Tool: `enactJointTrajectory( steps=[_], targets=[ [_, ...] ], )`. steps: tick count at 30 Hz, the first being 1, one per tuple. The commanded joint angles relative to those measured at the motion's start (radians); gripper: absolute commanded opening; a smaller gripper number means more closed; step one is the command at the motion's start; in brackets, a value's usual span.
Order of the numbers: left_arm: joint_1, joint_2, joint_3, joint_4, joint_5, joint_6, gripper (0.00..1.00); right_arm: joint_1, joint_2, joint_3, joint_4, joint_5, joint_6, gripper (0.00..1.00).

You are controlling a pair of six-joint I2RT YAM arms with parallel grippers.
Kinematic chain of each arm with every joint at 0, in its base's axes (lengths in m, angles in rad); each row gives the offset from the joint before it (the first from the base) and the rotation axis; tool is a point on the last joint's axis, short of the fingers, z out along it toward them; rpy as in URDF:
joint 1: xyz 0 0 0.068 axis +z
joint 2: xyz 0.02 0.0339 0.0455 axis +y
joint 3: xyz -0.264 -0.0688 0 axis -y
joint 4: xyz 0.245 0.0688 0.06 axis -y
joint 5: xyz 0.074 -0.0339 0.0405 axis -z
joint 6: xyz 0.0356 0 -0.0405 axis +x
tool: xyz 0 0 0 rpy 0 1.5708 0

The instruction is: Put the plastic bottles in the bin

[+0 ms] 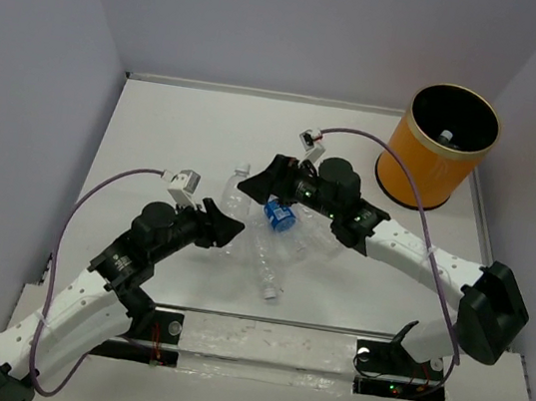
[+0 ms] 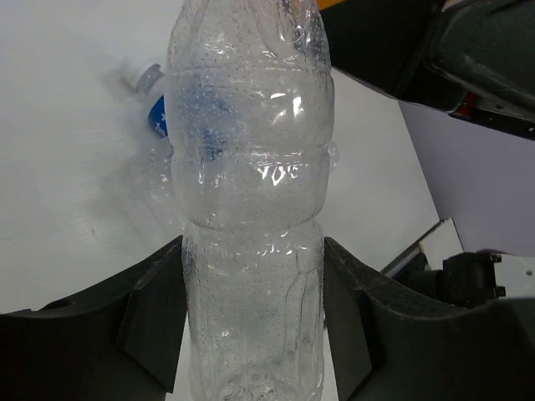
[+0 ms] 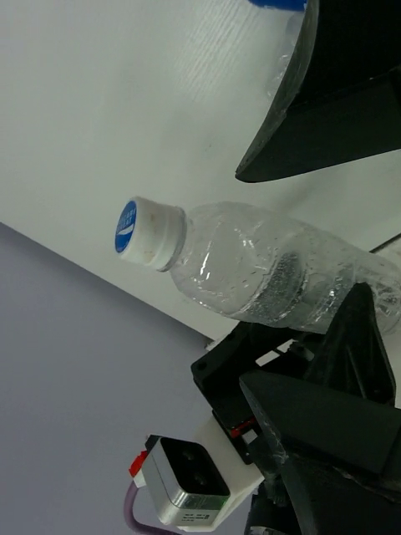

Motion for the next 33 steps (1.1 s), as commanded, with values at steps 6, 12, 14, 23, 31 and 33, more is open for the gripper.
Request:
enactJointTrajectory(
  steps=[6,12,14,23,31,33],
  targets=[
    [-0.007,0.01,0.024,0.159,0.252,0.041,0.55,0.03,0.088,0.035,0.133,-0.103,0.073,1.0],
    [-0.007,0.027,0.034,0.167,0.257,0.048,0.89,0.03,0.087,0.038,0.127,-0.042,0.079,0.74],
    [-0.007,0.033,0.031,0.161,0.249,0.045,0.99,0.03,0.061,0.047,0.1,0.0,0.067,0.51],
    [-0.007,0.033,-0.011,0.147,0.215,0.024,0.99,-0.301,-0.051,0.108,0.035,-0.012,0.112,0.34],
    [-0.011,0.161,-0.074,0.145,0.124,-0.068,0.99,-0.786,-0.084,0.438,-0.268,0.061,-0.024,0.33],
    [-0.028,0.191,-0.092,0.165,0.084,-0.085,0.99,-0.866,-0.064,0.573,-0.331,0.183,-0.102,0.33]
  ],
)
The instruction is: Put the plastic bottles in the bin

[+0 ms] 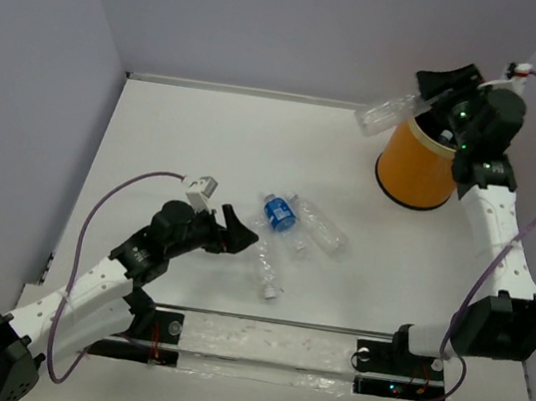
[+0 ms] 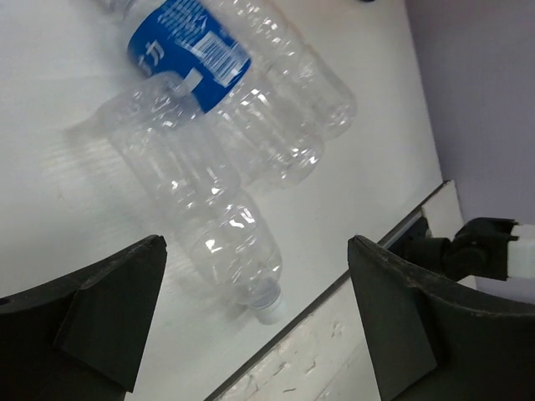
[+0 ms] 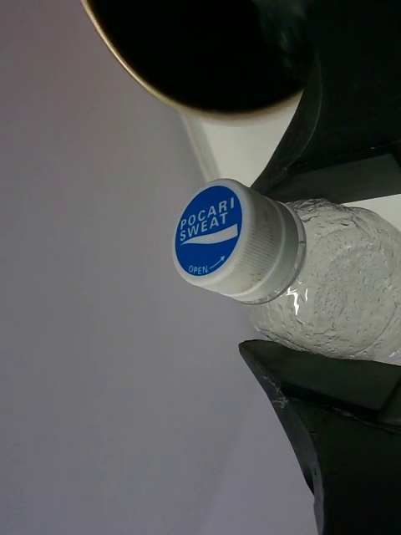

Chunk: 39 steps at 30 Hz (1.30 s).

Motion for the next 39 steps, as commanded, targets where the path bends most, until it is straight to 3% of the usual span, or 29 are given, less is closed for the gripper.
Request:
enactJointTrajectory(
  steps=[1,6,8,13,15,16,17,18,25,30,35,39],
  targets=[
    [-0.034,0.089,-0.045,0.045,-0.087,-0.075,0.99,-0.215,-0.009,0.273,-0.17,0.224,-0.169,0.33],
    [-0.129,0.238,-0.048,0.127,-0.138,-0.132,0.99,-0.263,0.086,0.407,-0.19,0.526,-0.425,0.33],
    [-0.162,0.281,-0.039,0.152,-0.164,-0.154,0.99,-0.272,0.123,0.41,-0.155,0.572,-0.529,0.33],
    [-0.215,0.381,-0.027,0.183,-0.221,-0.191,0.99,-0.272,0.153,0.335,-0.086,0.574,-0.57,0.37],
    [-0.229,0.396,-0.028,0.212,-0.23,-0.207,0.99,-0.272,0.169,0.33,-0.08,0.576,-0.588,0.53],
    [-0.24,0.413,-0.027,0.224,-0.238,-0.212,0.99,-0.272,0.188,0.33,-0.083,0.566,-0.6,0.82],
    [-0.246,0.421,-0.027,0.233,-0.238,-0.215,0.99,-0.272,0.194,0.33,-0.09,0.562,-0.593,0.94],
    [-0.252,0.43,-0.025,0.236,-0.238,-0.218,0.99,-0.272,0.197,0.336,-0.106,0.556,-0.584,1.0],
    [-0.295,0.525,0.005,0.235,-0.359,-0.258,0.99,-0.165,0.085,0.289,-0.164,0.493,-0.518,1.0],
    [-0.321,0.579,0.01,0.238,-0.439,-0.293,0.99,0.092,-0.051,0.124,-0.132,0.497,-0.493,0.99],
    [-0.341,0.565,-0.016,0.186,-0.483,-0.327,0.84,0.315,-0.163,-0.103,-0.097,0.494,-0.423,0.98],
    [-0.357,0.457,-0.044,0.116,-0.503,-0.333,0.75,0.519,-0.238,-0.26,-0.08,0.485,-0.365,0.97]
  ],
)
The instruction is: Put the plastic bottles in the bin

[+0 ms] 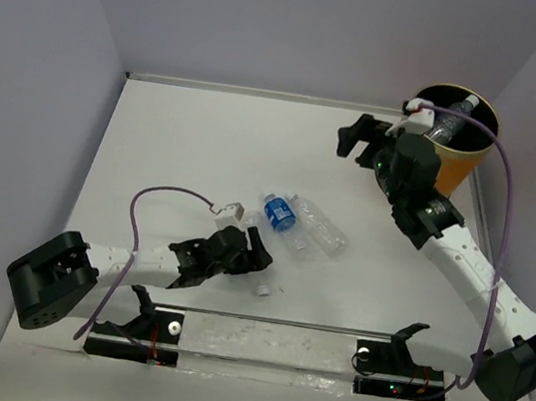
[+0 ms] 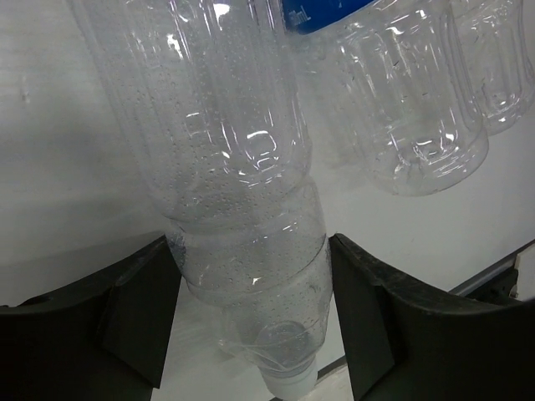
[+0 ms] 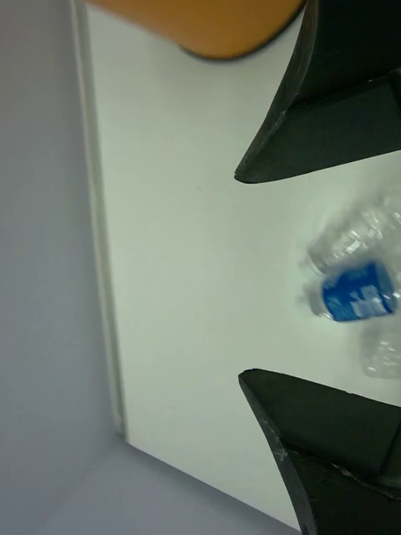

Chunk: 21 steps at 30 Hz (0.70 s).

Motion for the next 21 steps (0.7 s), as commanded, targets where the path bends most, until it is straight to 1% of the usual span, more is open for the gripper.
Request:
enactJointTrajectory(
  steps=[1,2,3,4,6,7,8,9,10,12,16,17,19,21],
  targets=[
    [-0.019,-0.1,-0.038,-0.122,-0.08,-0.018,0.73,0.199,-0.06,-0.158,0.053,-0.014,0.102,0.97],
    [-0.021,-0.15,-0.042,-0.153,-0.079,-0.011,0.72,0.262,-0.064,-0.186,0.056,-0.026,0.125,0.97],
    [-0.025,-0.175,-0.047,-0.162,-0.077,-0.001,0.7,0.287,-0.064,-0.244,0.069,-0.037,0.18,0.97],
    [-0.028,-0.237,-0.051,-0.168,-0.074,0.02,0.68,0.313,-0.061,-0.272,0.087,-0.066,0.213,0.98],
    [-0.039,-0.305,-0.059,-0.169,-0.053,0.049,0.68,0.378,-0.055,-0.324,0.156,-0.092,0.304,1.0],
    [-0.042,-0.374,-0.064,-0.169,-0.045,0.066,0.68,0.397,-0.051,-0.367,0.209,-0.121,0.328,1.0],
    [-0.047,-0.406,-0.064,-0.17,-0.025,0.1,0.68,0.432,-0.034,-0.376,0.225,-0.126,0.36,1.0],
    [-0.053,-0.436,-0.064,-0.172,-0.014,0.115,0.68,0.442,-0.025,-0.384,0.24,-0.137,0.377,1.0],
    [-0.056,-0.492,-0.064,-0.172,0.006,0.143,0.68,0.442,-0.014,-0.404,0.288,-0.189,0.395,1.0],
    [-0.059,-0.54,-0.061,-0.169,0.024,0.173,0.67,0.442,0.032,-0.415,0.331,-0.252,0.44,1.0],
    [-0.062,-0.62,-0.05,-0.165,0.067,0.241,0.68,0.442,0.106,-0.386,0.369,-0.394,0.429,1.0],
    [-0.062,-0.626,-0.048,-0.165,0.079,0.249,0.68,0.442,0.118,-0.364,0.372,-0.452,0.428,1.0],
    [-0.064,-0.638,-0.041,-0.162,0.09,0.269,0.68,0.442,0.135,-0.355,0.372,-0.482,0.444,1.0],
    [-0.064,-0.649,-0.038,-0.15,0.104,0.279,0.68,0.442,0.143,-0.366,0.385,-0.481,0.455,1.0]
  ],
)
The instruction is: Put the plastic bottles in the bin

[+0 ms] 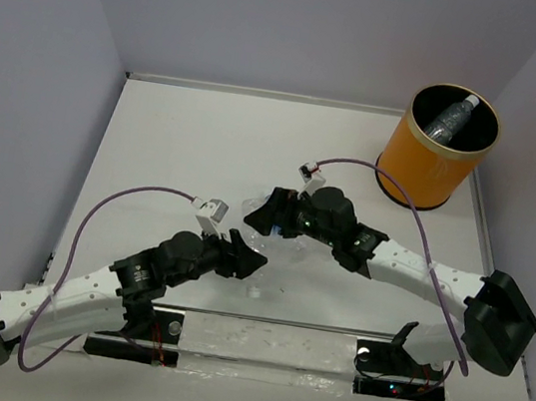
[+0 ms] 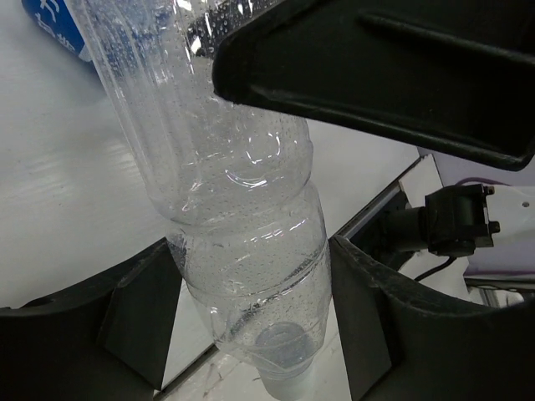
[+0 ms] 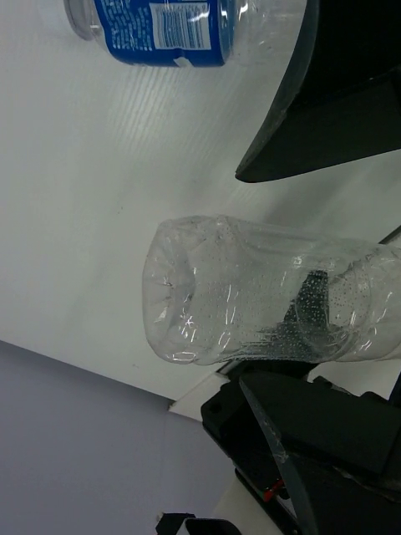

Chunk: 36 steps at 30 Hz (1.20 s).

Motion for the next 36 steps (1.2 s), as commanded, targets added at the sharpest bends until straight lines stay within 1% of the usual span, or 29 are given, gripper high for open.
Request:
enactJointTrajectory(
  steps=[1,4,6,7,8,10,11,12,13,15,16,19,20,21,23,24,25,26,27,28,29,30,31,33,34,36],
  targets=[
    [-0.008,-0.03,0.025,0.041,0.049,0.081,0.68,0.002,0.002,0.033,0.111,-0.079,0.039,1.0],
    [-0.008,-0.024,0.034,0.055,0.062,0.096,0.68,0.002,0.018,0.048,0.116,-0.09,0.038,0.98],
    [-0.006,-0.013,0.046,0.055,0.069,0.113,0.72,0.002,0.035,0.064,0.116,-0.105,0.036,0.83],
    [-0.008,-0.002,0.057,0.055,0.071,0.117,0.74,0.002,0.037,0.077,0.116,-0.102,0.035,0.73],
    [-0.006,0.002,0.062,0.055,0.075,0.125,0.81,0.002,0.035,0.085,0.116,-0.083,0.035,0.52],
    [-0.006,0.004,0.069,0.055,0.076,0.13,0.89,0.002,0.017,0.108,0.096,-0.012,0.012,0.32],
    [-0.008,0.001,0.071,0.051,0.069,0.13,0.94,0.002,0.006,0.128,0.072,0.014,-0.008,0.23],
    [-0.006,-0.01,0.071,0.049,0.066,0.128,0.99,-0.03,-0.01,0.152,0.014,0.043,-0.055,0.22],
    [-0.006,-0.01,0.071,0.048,0.065,0.128,0.99,-0.03,-0.02,0.177,0.013,0.071,-0.077,0.22],
    [-0.006,-0.03,0.071,0.046,0.063,0.127,0.99,-0.111,-0.046,0.228,-0.028,0.083,-0.112,0.21],
    [-0.008,-0.042,0.072,0.043,0.063,0.128,0.99,-0.189,-0.075,0.26,-0.047,0.083,-0.12,0.21],
    [-0.008,-0.056,0.086,0.041,0.071,0.133,0.99,-0.329,-0.127,0.326,-0.106,0.082,-0.157,0.21],
    [-0.006,-0.056,0.092,0.041,0.077,0.137,0.99,-0.411,-0.135,0.358,-0.128,0.121,-0.177,0.21],
    [-0.006,-0.055,0.098,0.041,0.08,0.141,0.99,-0.452,-0.141,0.431,-0.148,0.163,-0.233,0.21],
    [-0.008,-0.044,0.121,0.04,0.083,0.159,0.99,-0.536,-0.135,0.517,-0.186,0.265,-0.289,0.21],
    [-0.006,-0.036,0.132,0.029,0.079,0.167,0.99,-0.602,-0.126,0.6,-0.211,0.308,-0.359,0.21],
    [-0.006,-0.025,0.143,0.023,0.071,0.17,0.99,-0.633,-0.112,0.643,-0.217,0.363,-0.403,0.21],
    [-0.006,0.003,0.164,0.014,0.059,0.177,0.99,-0.657,-0.094,0.685,-0.216,0.469,-0.445,0.21],
    [-0.006,0.022,0.172,0.005,0.042,0.177,0.99,-0.714,-0.043,0.727,-0.215,0.509,-0.517,0.21],
    [-0.006,0.065,0.183,0.006,0.037,0.177,0.99,-0.745,-0.012,0.807,-0.212,0.548,-0.545,0.21],
    [-0.008,0.088,0.183,0.023,0.036,0.174,0.99,-0.771,0.018,0.843,-0.209,0.566,-0.569,0.21],
    [-0.006,0.108,0.183,0.035,0.037,0.168,0.99,-0.818,0.084,0.875,-0.202,0.588,-0.614,0.21],
    [-0.006,0.128,0.178,0.055,0.039,0.161,0.99,-0.819,0.116,0.904,-0.2,0.597,-0.631,0.21],
    [-0.006,0.172,0.146,0.127,0.049,0.132,0.99,-0.88,0.202,0.979,-0.2,0.59,-0.671,0.22],
    [-0.006,0.182,0.128,0.147,0.051,0.122,0.99,-0.88,0.23,1.001,-0.167,0.588,-0.691,0.21],
    [-0.006,0.2,0.114,0.186,0.065,0.101,0.99,-0.88,0.276,1.042,-0.153,0.591,-0.749,0.22]
  ],
)
